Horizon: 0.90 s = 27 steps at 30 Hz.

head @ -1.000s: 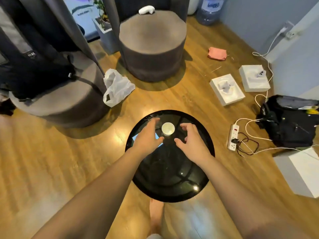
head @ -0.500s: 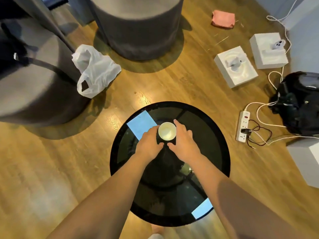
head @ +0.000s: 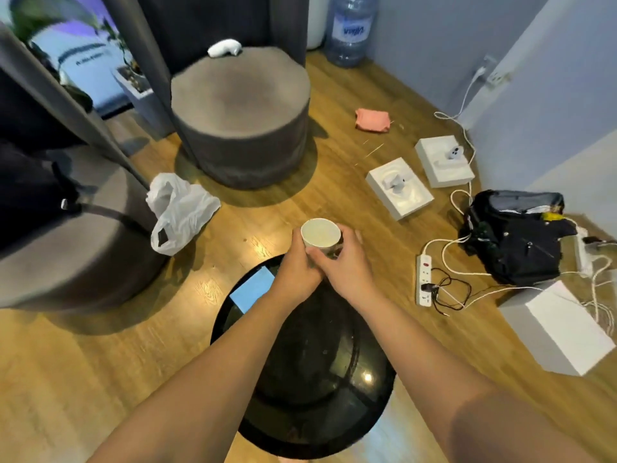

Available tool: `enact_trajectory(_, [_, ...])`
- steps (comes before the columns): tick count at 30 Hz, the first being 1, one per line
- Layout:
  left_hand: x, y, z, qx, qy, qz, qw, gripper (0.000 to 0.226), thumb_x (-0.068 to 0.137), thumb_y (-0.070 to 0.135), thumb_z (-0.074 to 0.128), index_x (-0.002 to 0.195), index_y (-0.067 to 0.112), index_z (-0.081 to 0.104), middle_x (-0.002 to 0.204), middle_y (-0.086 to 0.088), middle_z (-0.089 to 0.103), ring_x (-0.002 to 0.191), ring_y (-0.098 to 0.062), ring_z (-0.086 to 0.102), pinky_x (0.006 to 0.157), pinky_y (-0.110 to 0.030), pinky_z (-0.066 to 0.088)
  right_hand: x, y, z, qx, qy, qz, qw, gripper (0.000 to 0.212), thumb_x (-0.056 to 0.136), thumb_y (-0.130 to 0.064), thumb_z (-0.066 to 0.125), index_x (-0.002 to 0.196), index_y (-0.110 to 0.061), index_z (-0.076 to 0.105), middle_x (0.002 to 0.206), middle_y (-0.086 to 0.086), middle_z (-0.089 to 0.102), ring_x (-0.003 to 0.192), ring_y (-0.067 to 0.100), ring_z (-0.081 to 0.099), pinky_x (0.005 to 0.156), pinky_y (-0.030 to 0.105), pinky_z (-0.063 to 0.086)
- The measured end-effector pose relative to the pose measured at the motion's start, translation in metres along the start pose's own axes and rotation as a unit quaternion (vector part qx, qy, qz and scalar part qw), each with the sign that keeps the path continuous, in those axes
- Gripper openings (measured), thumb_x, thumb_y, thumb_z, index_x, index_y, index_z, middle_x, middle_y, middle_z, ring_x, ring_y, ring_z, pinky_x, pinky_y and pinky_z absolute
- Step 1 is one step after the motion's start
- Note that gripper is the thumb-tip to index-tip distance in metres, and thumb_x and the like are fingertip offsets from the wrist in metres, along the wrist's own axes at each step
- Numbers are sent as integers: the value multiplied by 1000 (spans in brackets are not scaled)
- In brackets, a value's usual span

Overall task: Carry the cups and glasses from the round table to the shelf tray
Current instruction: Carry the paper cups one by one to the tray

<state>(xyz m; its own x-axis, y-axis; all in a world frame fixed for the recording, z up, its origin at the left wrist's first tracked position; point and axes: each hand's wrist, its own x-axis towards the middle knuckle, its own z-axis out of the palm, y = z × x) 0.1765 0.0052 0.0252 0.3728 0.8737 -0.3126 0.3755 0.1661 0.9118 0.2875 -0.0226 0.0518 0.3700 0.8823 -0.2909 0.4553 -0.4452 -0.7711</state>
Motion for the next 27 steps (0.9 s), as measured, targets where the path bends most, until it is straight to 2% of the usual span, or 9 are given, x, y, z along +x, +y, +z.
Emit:
enact_trajectory(2, [1,57,-4,-8,17,38,999,60,87,12,75,127,27,33,117,16,52,109,0,56,80,-9,48,-4,-41,-39,18,29,-12,999,68,84,-45,76,139,-16,48,131,1,49,125,19,50,103,38,48])
enact_trajectory(8, [-37,237,-12,1,16,171,985,63,88,25,77,133,23,33,123,10,53,116,-6,57,77,-6,50,-54,-154,-178,50,108,-86,989,67,88,-53,68,142,-19,45,137,0,48,127,17,50,99,34,51])
enact_trajectory(11, [-73,311,-9,-30,-6,206,978,67,89,21,77,138,19,31,130,6,54,119,-9,57,88,-19,56,-88,-192,-239,45,127,-127,983,66,89,-49,69,142,-17,46,139,2,51,126,20,52,94,32,51])
enact_trajectory(13, [-101,354,-2,-53,-13,232,971,65,88,11,77,135,17,33,122,7,56,111,-7,59,79,-17,57,-116,-211,-278,40,138,-154,978,66,87,-48,71,140,-18,47,138,2,55,123,21,55,97,37,53])
enact_trajectory(17, [-150,411,17,-31,-2,276,961,60,89,9,74,133,13,34,118,2,56,107,-8,59,63,-9,52,-167,-229,-333,52,154,-196,967,64,87,-49,72,138,-21,46,136,0,57,119,18,57,92,33,55])
enact_trajectory(20, [-179,440,32,-28,-3,288,957,61,92,15,71,139,18,33,130,-4,54,115,-14,58,74,-14,57,-203,-232,-361,64,167,-215,960,68,88,-44,73,143,-23,38,144,0,51,120,13,52,86,23,53])
enact_trajectory(23, [-205,457,45,-5,17,310,951,63,88,6,71,140,15,37,113,1,60,100,-13,63,79,-24,59,-233,-230,-383,76,171,-233,954,71,88,-39,74,145,-23,35,144,-1,49,113,6,46,72,8,46])
enact_trajectory(25, [-218,462,55,28,37,333,942,69,84,-5,72,141,11,37,103,10,59,91,-13,64,77,-28,56,-250,-224,-396,77,177,-239,952,69,89,-38,74,144,-23,36,143,-1,50,112,6,46,68,7,47])
enact_trajectory(27, [-229,464,64,32,31,337,940,72,84,-5,72,143,12,35,102,11,58,94,-17,65,81,-31,55,-265,-217,-406,81,185,-236,950,68,89,-38,74,144,-25,36,142,-2,50,112,6,47,72,10,50])
